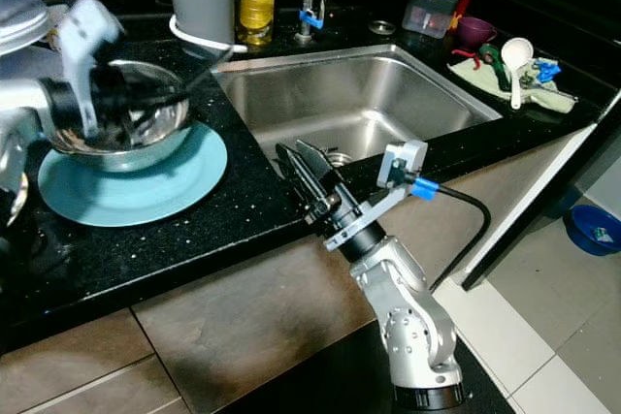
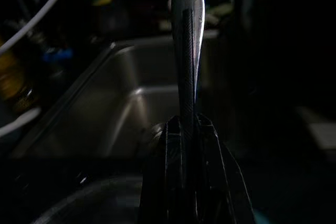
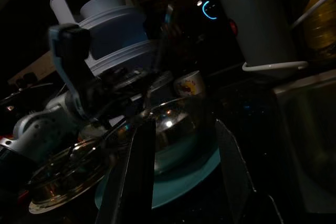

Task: Kitchen organization

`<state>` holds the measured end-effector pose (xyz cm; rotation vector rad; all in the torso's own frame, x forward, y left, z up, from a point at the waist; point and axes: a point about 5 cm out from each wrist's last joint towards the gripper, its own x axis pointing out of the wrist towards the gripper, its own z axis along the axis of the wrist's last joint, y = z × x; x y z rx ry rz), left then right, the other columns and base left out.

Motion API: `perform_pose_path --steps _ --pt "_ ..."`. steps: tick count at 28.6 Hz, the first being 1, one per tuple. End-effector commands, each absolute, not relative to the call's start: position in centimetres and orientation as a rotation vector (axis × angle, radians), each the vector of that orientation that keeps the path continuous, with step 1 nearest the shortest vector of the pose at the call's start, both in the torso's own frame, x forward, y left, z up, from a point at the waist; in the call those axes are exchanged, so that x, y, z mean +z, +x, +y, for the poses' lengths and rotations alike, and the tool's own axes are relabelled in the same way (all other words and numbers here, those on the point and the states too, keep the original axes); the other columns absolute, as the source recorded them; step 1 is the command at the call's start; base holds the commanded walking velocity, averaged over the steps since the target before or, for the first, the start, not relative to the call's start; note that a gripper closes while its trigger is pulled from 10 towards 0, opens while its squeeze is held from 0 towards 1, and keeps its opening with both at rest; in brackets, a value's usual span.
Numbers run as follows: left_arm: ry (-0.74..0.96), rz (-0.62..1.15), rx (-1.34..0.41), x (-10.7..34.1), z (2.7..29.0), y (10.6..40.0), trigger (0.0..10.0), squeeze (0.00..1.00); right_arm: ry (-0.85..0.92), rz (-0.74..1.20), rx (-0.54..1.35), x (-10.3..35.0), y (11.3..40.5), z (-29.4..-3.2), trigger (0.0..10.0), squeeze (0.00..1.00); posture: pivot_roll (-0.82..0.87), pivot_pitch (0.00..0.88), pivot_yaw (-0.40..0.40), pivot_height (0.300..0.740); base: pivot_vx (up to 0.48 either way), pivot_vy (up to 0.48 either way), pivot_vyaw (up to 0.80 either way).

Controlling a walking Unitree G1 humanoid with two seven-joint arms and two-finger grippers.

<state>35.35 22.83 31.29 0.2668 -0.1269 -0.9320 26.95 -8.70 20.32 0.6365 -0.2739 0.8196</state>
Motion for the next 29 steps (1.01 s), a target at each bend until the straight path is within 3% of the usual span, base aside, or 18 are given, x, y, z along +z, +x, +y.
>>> perform_pose_path --steps 1,19,29 --pt "0.236 -0.159 -0.982 32.1 22.7 34.8 0.0 0.0 0.628 -0.268 0.811 20.2 26.9 -9.0 10.0 0.0 0.13 0.021 -0.106 0.74 0.0 0.0 0.0" --pt "0.042 -0.233 -1.21 33.6 22.0 31.9 0.0 0.0 0.685 -0.303 0.823 20.9 27.1 -8.9 10.0 0.0 0.13 0.01 -0.109 0.74 0.0 0.0 0.0" --pt "0.144 -0.134 -0.998 31.1 22.8 33.2 0.0 0.0 0.767 -0.346 0.817 22.5 28.0 -7.4 10.0 0.0 0.13 0.016 -0.115 0.74 0.0 0.0 0.0"
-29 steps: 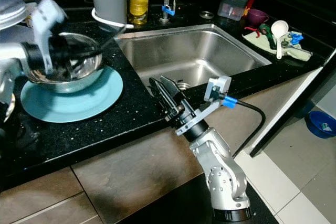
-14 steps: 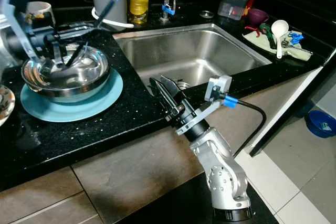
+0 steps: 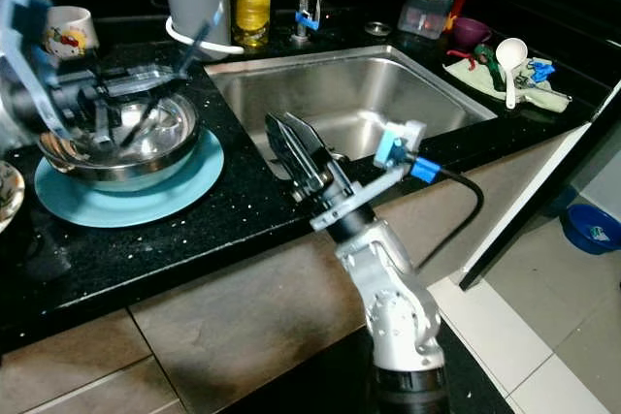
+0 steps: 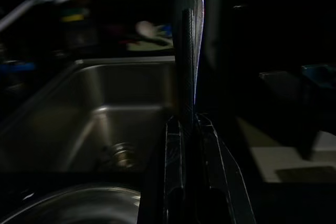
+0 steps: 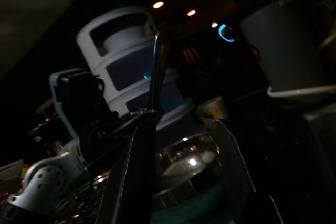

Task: Kitchen organization

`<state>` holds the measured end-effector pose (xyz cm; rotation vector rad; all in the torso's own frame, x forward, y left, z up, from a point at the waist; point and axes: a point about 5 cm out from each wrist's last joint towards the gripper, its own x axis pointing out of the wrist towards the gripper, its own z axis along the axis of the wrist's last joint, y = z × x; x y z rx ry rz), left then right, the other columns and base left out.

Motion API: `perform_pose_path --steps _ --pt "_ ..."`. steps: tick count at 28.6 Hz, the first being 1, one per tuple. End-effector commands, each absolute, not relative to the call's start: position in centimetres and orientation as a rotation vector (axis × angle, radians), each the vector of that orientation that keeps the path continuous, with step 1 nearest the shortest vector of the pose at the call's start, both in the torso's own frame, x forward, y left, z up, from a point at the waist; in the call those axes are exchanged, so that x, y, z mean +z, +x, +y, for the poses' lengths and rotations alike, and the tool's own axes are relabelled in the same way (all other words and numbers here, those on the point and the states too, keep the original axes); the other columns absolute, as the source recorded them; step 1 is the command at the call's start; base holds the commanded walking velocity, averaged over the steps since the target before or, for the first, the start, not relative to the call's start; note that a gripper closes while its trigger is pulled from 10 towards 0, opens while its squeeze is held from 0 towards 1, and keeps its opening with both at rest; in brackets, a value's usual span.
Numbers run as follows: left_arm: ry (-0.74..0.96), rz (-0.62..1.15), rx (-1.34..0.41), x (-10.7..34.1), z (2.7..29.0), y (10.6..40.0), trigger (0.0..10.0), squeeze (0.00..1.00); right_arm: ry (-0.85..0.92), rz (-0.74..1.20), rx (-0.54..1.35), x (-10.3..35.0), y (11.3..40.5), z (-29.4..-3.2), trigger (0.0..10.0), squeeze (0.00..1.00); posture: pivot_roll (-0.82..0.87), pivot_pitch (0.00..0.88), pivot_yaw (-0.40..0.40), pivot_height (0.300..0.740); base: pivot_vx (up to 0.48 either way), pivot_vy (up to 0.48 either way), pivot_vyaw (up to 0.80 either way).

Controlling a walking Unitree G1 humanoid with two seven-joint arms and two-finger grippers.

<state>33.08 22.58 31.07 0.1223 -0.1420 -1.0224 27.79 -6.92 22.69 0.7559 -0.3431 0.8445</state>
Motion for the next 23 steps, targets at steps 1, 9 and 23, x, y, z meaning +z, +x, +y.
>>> perform_pose_path --steps 1,9,23 --pt "0.158 -0.13 -0.964 31.0 23.0 33.4 0.0 0.0 0.766 -0.346 0.813 22.5 28.0 -7.3 10.0 0.0 0.13 0.016 -0.115 0.74 0.0 0.0 0.0" --pt "0.275 -0.014 -0.732 28.8 25.1 34.9 0.0 0.0 0.75 -0.336 0.792 22.3 28.1 -7.7 10.0 0.0 0.12 0.02 -0.11 0.74 0.0 0.0 0.0" --pt "0.246 0.0 -0.732 27.5 25.0 35.1 10.0 1.0 0.735 -0.334 0.777 22.2 28.1 -8.1 10.0 0.0 0.12 0.021 -0.111 0.74 0.0 0.0 0.0"
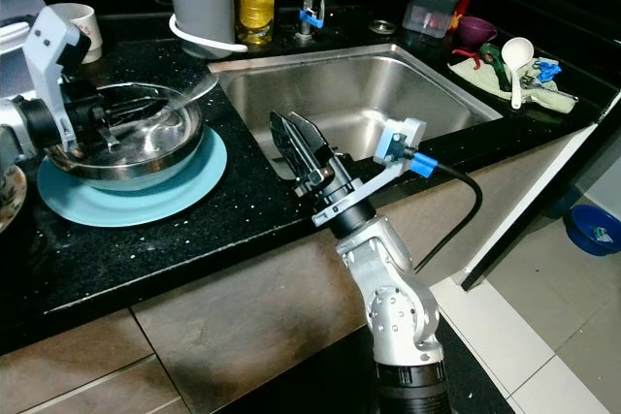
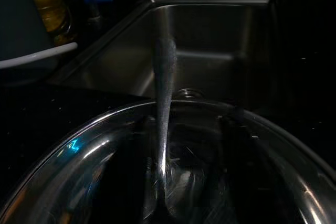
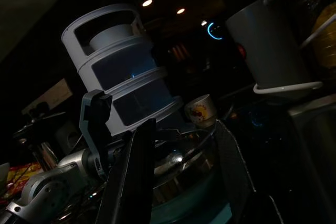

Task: Kitchen organization

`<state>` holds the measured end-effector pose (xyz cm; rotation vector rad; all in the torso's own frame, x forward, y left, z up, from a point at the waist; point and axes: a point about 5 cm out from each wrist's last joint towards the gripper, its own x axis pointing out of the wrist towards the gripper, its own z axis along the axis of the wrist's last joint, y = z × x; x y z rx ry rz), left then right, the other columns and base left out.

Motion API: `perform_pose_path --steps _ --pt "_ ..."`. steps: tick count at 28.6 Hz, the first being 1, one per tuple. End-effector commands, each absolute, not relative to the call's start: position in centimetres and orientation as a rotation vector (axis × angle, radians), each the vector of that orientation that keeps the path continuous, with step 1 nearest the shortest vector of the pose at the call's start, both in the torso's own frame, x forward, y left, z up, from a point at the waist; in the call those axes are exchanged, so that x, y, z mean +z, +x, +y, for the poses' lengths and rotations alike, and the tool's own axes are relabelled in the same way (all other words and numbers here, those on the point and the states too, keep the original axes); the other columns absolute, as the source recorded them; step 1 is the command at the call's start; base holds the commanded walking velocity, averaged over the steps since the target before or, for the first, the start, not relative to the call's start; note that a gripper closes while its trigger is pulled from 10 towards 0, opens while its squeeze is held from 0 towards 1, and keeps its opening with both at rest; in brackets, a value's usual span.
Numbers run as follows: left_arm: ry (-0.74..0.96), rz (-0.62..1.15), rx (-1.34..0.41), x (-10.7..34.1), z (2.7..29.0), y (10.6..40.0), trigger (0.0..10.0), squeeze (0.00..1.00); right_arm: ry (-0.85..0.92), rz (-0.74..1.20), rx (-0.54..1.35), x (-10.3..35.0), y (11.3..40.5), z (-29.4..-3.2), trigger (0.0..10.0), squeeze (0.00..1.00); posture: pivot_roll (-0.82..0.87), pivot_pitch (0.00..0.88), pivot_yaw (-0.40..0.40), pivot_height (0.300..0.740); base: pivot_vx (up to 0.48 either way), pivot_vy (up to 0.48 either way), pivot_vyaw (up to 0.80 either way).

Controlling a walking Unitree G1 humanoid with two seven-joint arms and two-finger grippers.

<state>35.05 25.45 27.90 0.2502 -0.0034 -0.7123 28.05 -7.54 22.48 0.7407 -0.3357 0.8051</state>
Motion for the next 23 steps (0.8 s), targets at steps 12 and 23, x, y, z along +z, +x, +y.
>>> perform_pose_path --steps 12,23 --pt "0.327 -0.002 -0.749 27.9 24.6 35.2 10.0 0.0 0.731 -0.333 0.777 22.2 28.0 -8.2 10.0 0.0 0.12 0.023 -0.108 0.74 0.0 0.0 0.0" --pt "0.425 0.113 -0.877 26.8 24.5 34.4 10.0 0.0 0.725 -0.331 0.766 22.1 28.0 -8.4 10.0 0.0 0.12 0.022 -0.105 0.74 0.0 0.0 0.0"
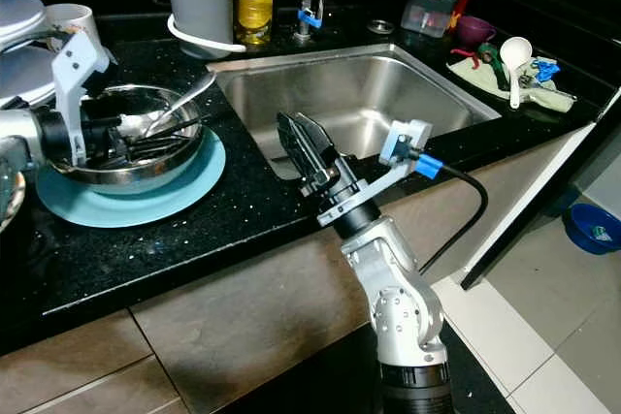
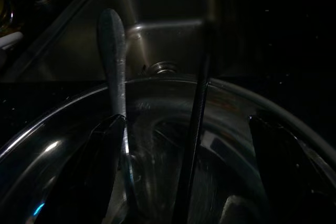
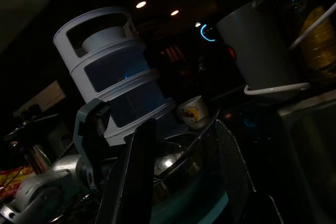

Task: Kitchen organization

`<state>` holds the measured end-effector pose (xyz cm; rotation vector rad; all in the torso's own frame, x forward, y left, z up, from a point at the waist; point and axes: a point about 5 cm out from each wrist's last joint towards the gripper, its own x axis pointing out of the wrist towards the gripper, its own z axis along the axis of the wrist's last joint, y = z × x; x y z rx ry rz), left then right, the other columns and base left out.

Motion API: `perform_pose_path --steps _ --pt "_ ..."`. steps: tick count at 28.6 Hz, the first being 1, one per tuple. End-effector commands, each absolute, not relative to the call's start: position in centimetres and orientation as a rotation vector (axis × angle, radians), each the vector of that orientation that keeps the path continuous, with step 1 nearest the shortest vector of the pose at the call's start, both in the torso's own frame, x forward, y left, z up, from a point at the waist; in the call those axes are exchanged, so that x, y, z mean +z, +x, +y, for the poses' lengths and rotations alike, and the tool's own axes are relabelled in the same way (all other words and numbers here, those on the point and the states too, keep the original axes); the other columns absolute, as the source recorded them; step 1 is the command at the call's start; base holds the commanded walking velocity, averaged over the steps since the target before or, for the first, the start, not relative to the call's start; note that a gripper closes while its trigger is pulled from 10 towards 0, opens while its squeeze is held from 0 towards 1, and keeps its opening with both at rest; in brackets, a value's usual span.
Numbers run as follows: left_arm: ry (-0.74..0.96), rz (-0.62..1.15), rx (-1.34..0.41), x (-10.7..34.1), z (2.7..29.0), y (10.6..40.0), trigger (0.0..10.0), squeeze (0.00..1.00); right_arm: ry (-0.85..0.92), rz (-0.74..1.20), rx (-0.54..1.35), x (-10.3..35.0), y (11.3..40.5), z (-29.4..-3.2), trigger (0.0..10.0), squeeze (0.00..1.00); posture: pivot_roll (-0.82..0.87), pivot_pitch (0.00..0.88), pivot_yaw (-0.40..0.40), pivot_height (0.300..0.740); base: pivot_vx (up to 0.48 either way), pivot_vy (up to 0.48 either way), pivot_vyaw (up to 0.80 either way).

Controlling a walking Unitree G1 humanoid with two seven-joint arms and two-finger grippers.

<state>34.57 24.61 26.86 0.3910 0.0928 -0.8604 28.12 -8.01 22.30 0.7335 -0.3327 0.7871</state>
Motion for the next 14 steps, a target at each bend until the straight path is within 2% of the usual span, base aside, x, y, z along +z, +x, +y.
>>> perform_pose_path --steps 1,2,3,4,5,6,7,8,14 --pt "0.44 0.131 -0.871 26.8 24.75 34.4 10.0 0.0 0.726 -0.331 0.763 22.06 28.04 -8.49 10.0 0.0 0.12 0.023 -0.104 0.74 0.0 0.0 0.0" --pt "0.455 0.149 -0.863 26.77 25.0 34.42 9.6 0.0 0.725 -0.331 0.761 22.03 28.04 -8.53 10.0 0.0 0.12 0.023 -0.104 0.74 0.0 0.0 0.0" --pt "0.455 0.149 -0.863 26.77 25.0 34.42 9.6 0.0 0.725 -0.331 0.761 22.03 28.04 -8.53 10.0 0.0 0.12 0.023 -0.104 0.74 0.0 0.0 0.0" --pt "0.466 0.164 -0.856 26.72 25.2 34.45 8.9 0.0 0.726 -0.33 0.759 22.01 28.04 -8.57 10.0 0.0 0.12 0.024 -0.103 0.74 0.0 0.0 0.0" --pt "0.466 0.164 -0.856 26.72 25.2 34.45 8.9 0.0 0.726 -0.33 0.759 22.01 28.04 -8.57 10.0 0.0 0.12 0.024 -0.103 0.74 0.0 0.0 0.0" --pt "0.474 0.181 -0.856 26.62 25.37 34.45 2.3 0.0 0.726 -0.329 0.756 21.98 28.04 -8.61 10.0 0.0 0.12 0.024 -0.103 0.74 0.0 0.0 0.0" --pt "0.474 0.181 -0.856 26.62 25.37 34.45 2.3 0.0 0.726 -0.329 0.756 21.98 28.04 -8.61 10.0 0.0 0.12 0.024 -0.103 0.74 0.0 0.0 0.0" --pt "0.473 0.187 -0.858 26.57 25.44 34.45 0.0 0.0 0.726 -0.329 0.755 21.98 28.04 -8.63 10.0 0.0 0.12 0.023 -0.103 0.74 0.0 0.0 0.0" --pt "0.466 0.193 -0.876 26.44 25.29 34.44 0.0 0.0 0.724 -0.329 0.752 21.97 28.07 -8.72 10.0 0.0 0.12 0.022 -0.105 0.74 0.0 0.0 0.0"
